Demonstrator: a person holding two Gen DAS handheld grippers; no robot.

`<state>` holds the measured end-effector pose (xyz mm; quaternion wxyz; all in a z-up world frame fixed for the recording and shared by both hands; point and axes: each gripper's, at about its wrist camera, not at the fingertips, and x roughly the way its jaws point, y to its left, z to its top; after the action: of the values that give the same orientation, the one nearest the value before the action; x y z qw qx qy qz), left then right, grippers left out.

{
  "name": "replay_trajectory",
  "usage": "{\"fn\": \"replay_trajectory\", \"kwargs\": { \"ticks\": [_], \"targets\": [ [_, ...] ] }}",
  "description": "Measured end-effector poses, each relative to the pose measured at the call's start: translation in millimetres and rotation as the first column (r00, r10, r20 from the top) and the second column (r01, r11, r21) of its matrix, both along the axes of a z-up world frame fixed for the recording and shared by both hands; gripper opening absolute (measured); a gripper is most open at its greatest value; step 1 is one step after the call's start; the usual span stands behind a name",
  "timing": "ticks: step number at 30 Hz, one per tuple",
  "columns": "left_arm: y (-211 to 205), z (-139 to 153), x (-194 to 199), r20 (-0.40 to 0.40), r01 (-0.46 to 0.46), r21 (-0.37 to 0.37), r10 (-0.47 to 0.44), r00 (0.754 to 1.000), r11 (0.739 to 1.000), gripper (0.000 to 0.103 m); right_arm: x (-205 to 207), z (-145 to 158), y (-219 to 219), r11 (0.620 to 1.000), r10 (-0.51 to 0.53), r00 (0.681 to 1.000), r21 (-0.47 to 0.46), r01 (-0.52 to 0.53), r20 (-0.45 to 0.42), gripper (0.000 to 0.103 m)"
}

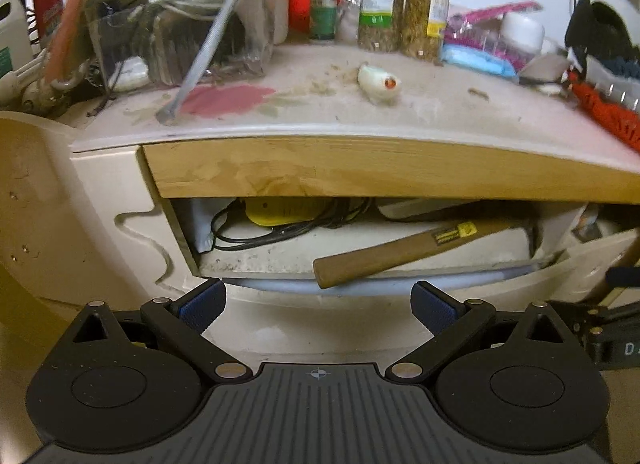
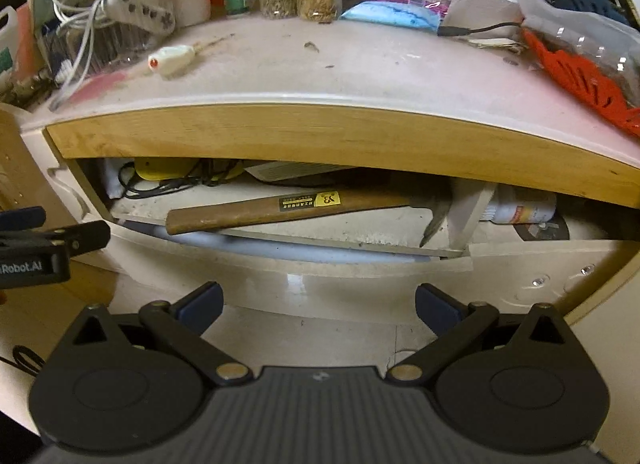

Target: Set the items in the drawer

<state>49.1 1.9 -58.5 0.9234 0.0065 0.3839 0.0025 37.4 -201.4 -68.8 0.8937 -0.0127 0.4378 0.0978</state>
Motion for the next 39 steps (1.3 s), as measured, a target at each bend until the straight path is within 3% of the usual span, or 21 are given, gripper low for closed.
{"fn": "replay_trajectory", "kwargs": {
  "ticks": [12, 33, 39],
  "targets": [
    [-0.1, -29.8, 17.1, -0.052, -0.005, -0.021, 0.004, 0.999, 1.000, 0.101, 27.2, -26.6, 5.0, 1.000, 0.012, 1.000, -0.018, -0.012, -0.016, 0.095],
    [-4.1, -74.7, 56.3, -0.112, -0.021, 0.011, 0.022, 0.994, 1.000, 0.101, 64.5, -69.4, 1.7, 0.998, 0.030, 0.999, -0.057, -0.032, -0.040, 0.095],
    [-7.4, -82.6, 58.9, -0.106, 0.036, 0.076, -0.027, 0.994, 0.996, 0.101, 67.5, -80.9, 9.6, 0.987, 0.106, 0.994, -0.118, -0.110, -0.033, 0.095]
  ]
}}
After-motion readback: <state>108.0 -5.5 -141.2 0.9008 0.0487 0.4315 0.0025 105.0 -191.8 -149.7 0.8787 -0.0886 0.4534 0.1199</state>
